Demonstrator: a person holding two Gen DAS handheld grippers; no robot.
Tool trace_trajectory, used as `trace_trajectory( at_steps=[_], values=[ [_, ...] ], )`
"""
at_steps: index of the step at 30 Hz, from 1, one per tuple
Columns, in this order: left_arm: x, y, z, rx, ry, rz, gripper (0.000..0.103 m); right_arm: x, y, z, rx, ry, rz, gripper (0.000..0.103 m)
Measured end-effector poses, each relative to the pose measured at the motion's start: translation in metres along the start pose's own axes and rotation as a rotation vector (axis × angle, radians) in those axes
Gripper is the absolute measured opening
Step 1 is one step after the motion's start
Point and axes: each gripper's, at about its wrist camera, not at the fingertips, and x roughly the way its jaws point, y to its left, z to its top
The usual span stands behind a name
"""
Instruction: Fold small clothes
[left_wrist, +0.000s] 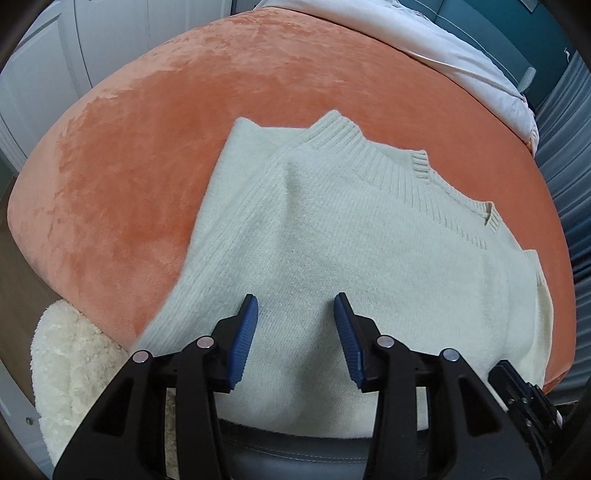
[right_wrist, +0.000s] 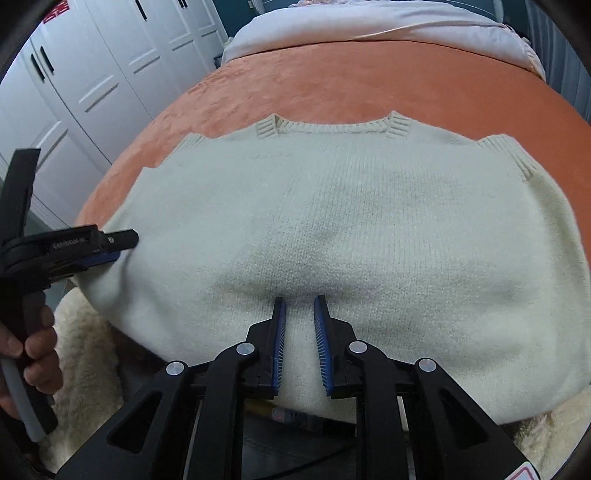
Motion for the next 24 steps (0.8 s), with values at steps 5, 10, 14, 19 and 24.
trace_trajectory(
  at_steps=[5,10,14,19,24],
  values=[
    [-0.001,-0.001,0.000,0.010,-0.004,0.004,0.043,-0.030,0.018,0.007,-0.059,-0.090,0.025,0.018],
    [-0.006,0.003,0.000,0.000,0.008,-0.019,0.045,0.025,0.021,-0.001,-0.080,-0.003,-0.028,0.018],
    [-0.034,0.026,0.003,-0.120,-0.077,-0.094,0.066,0.016,0.023,-0.003,-0.129,0.003,-0.074,0.018],
    [-0.033,0.072,0.017,-0.309,-0.099,-0.121,0.087,-0.009,0.016,-0.007,-0.023,-0.044,-0.013,0.017],
    [0.023,0.088,0.017,-0.445,0.059,-0.230,0.086,-0.002,0.003,-0.017,0.041,-0.003,0.011,0.017]
  ],
)
